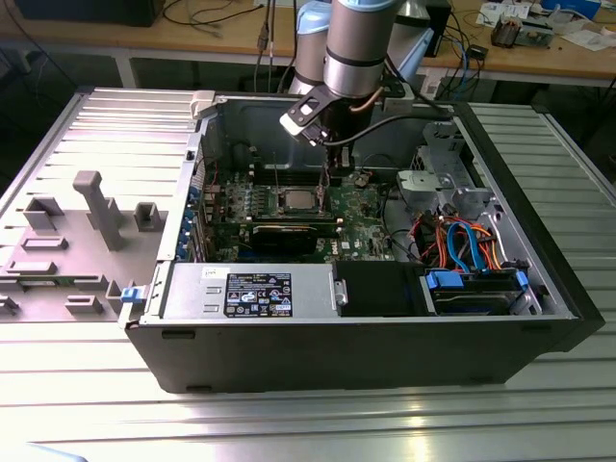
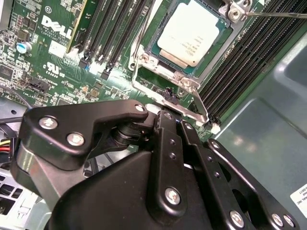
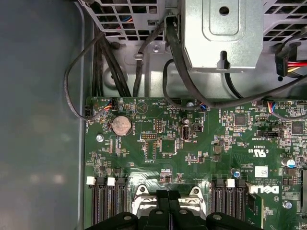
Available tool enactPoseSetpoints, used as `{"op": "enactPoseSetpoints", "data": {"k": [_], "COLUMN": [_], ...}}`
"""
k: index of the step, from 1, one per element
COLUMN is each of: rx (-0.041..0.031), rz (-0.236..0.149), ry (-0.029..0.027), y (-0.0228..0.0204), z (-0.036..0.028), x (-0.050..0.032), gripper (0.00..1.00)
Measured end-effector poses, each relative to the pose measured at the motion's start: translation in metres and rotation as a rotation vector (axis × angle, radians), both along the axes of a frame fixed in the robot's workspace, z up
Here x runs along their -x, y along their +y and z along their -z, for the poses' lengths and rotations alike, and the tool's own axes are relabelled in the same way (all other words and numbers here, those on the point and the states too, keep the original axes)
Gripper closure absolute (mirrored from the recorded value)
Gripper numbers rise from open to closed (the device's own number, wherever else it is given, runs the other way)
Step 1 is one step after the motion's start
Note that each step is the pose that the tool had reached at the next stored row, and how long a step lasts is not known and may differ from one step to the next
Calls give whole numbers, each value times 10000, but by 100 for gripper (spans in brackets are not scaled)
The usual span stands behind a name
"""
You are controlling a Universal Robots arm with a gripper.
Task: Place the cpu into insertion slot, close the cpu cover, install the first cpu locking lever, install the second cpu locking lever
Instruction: 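Close the cpu cover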
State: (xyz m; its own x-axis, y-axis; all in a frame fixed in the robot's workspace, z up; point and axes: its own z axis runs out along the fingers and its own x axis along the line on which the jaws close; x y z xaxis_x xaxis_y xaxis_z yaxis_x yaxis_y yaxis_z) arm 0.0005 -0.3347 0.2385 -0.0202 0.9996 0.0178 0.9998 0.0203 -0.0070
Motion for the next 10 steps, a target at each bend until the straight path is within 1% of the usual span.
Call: {"op": "enactPoseSetpoints", "data": {"k": [10], "rx": [0], "rz": [-3], "ry": [0], "y": [-2], "z": [8], "x": [55], "gripper": [89]}}
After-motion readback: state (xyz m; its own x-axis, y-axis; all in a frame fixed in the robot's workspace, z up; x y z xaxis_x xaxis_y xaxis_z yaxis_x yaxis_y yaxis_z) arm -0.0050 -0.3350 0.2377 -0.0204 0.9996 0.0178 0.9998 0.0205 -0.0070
